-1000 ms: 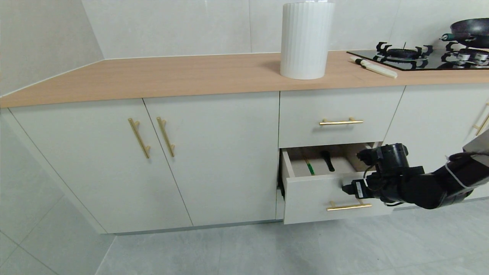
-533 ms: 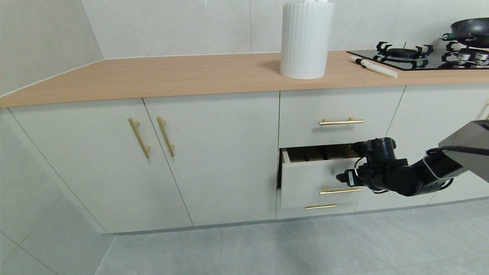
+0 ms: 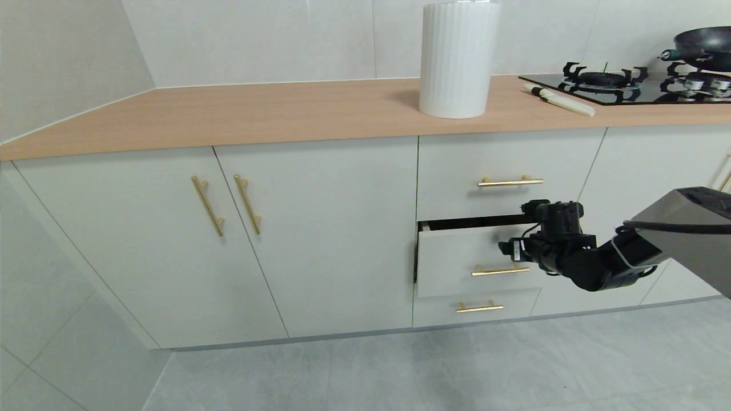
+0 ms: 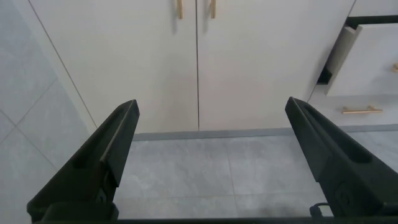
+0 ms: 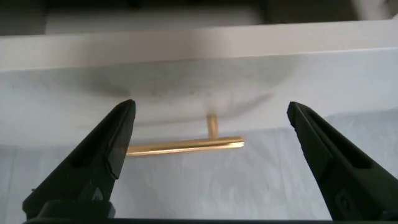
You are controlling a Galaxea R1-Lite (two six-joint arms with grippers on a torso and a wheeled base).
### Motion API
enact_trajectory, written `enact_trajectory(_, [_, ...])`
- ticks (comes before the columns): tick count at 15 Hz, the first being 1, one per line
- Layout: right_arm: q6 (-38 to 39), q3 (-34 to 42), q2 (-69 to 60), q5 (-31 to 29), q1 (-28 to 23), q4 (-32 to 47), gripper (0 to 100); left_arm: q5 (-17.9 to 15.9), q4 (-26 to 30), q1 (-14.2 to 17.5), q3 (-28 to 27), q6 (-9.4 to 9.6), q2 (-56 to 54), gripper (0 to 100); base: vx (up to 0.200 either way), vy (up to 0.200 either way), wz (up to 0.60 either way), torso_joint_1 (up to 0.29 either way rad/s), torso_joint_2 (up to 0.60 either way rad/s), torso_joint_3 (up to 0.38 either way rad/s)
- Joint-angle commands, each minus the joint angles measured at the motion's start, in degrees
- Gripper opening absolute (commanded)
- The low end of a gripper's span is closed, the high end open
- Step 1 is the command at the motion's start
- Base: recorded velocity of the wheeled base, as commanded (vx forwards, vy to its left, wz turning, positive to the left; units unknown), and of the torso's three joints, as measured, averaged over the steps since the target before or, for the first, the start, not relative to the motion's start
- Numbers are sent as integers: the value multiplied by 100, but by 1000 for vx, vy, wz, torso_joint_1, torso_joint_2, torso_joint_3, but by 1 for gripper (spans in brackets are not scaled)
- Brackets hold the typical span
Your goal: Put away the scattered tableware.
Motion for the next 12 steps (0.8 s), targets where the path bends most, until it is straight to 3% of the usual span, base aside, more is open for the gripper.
enact_trajectory(1, [12,-114,333,-104,20,-216,100,2,-4,1,1,-3,9,100,0,0,0,0,0,0])
enact_trajectory(12, [328,-976,1019,-658,47,-832,100,2,5,1,1,-3,0,100,0,0,0,0,0,0])
